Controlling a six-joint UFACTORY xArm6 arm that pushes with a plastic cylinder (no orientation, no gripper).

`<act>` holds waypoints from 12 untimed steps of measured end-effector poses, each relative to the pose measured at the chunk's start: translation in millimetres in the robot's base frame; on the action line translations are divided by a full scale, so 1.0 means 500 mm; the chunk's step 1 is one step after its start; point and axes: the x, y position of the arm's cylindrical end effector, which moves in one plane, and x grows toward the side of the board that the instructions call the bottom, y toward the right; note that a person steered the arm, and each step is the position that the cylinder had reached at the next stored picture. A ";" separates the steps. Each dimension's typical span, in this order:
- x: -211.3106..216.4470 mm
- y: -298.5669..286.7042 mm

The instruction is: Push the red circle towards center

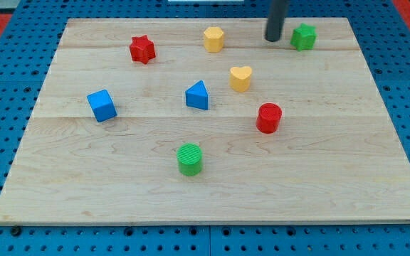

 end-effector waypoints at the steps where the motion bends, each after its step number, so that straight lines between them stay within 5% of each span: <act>1: -0.002 -0.111; 3: -0.004 -0.254; 4: 0.015 -0.140; 6: 0.150 -0.067; 8: 0.443 0.110; 9: 0.475 0.079; 10: 0.413 -0.018; 12: 0.335 -0.015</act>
